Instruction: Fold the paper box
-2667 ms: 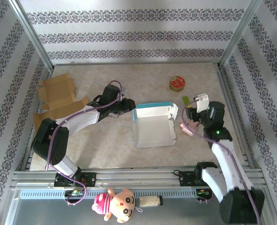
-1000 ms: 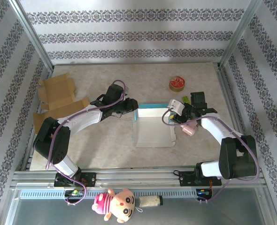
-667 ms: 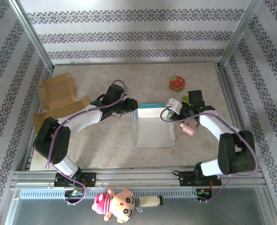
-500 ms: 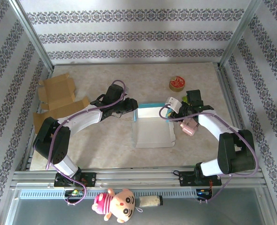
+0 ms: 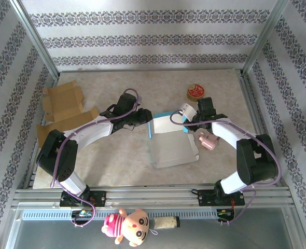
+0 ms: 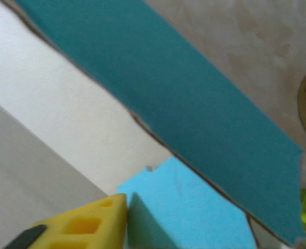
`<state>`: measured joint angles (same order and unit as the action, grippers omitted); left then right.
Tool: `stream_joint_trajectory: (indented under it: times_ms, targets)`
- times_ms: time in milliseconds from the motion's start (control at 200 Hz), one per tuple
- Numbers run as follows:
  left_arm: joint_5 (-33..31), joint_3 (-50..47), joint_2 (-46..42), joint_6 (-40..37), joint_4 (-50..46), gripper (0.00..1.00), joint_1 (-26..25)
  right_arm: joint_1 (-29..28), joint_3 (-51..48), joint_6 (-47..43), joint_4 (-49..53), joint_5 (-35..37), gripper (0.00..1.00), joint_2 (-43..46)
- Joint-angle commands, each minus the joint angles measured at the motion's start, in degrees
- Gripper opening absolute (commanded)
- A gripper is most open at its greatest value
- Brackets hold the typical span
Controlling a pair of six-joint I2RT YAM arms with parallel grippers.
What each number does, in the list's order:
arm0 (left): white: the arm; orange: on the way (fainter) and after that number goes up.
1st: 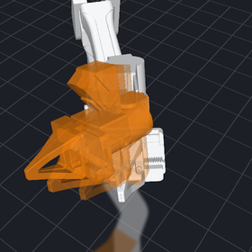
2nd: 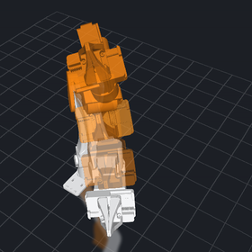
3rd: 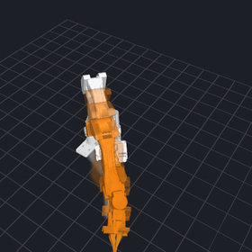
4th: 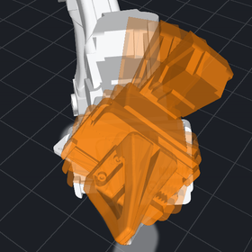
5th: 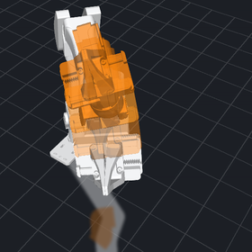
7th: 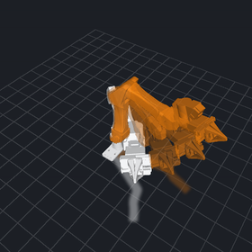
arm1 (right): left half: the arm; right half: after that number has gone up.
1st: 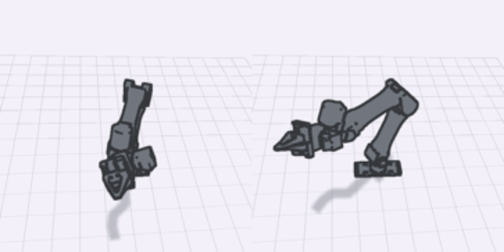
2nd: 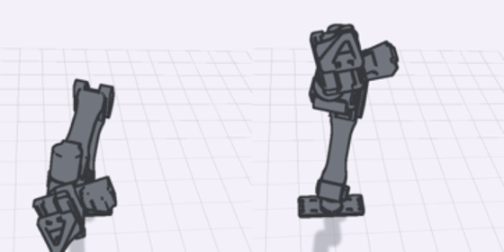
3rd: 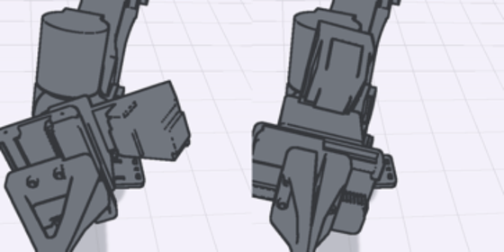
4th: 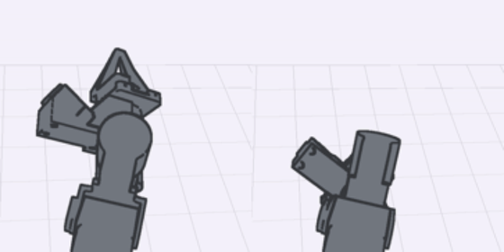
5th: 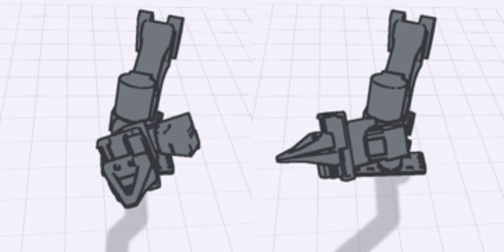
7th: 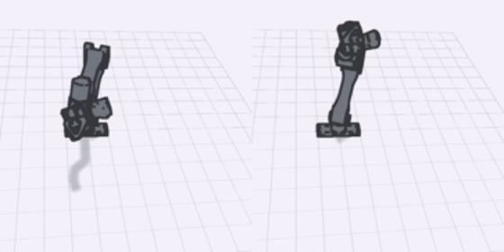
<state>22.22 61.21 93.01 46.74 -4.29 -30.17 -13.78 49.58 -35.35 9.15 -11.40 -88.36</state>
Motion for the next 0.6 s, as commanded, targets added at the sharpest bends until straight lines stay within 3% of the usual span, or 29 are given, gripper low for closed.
stream_joint_trajectory:
  times_ms: [0, 75, 185, 270, 380, 475, 595]
  targets:
    - [2.3, 0.2, -0.8, 0.6, 1.7, 0.30, -1.0, -2.5, 1.4, 3.1, 1.7, 2.5, 0.22, -3.2]
    - [2.2, -0.2, -1.7, 1.2, 2.3, 0.36, -1.0, -3.1, 2.5, 4.4, 1.8, 5.5, 0.16, -4.5]
    - [0.9, -1.8, -4.1, 2.0, 4.4, 0.55, -1.0, -3.6, 3.9, 5.3, 2.3, 8.3, 0.07, -5.6]
    - [-3.3, -3.6, -8.0, 2.4, 5.3, 0.66, -1.0, -4.1, 4.5, 4.1, 2.3, 8.9, 0.00, -5.1]
    - [-10.4, -6.3, -15.0, 1.6, 4.5, 0.72, -1.0, -5.1, 7.1, -1.9, 5.2, 9.9, 0.00, -2.4]
    - [-16.9, -8.0, -22.4, -1.4, 0.6, 0.74, -1.0, -7.7, 12.1, -16.8, 10.6, 12.2, 0.00, 1.1]
    - [-23.7, -8.3, -31.6, -7.9, -7.4, 0.74, -0.8, -13.7, 15.3, -50.6, 16.3, 19.2, 0.00, 3.0]
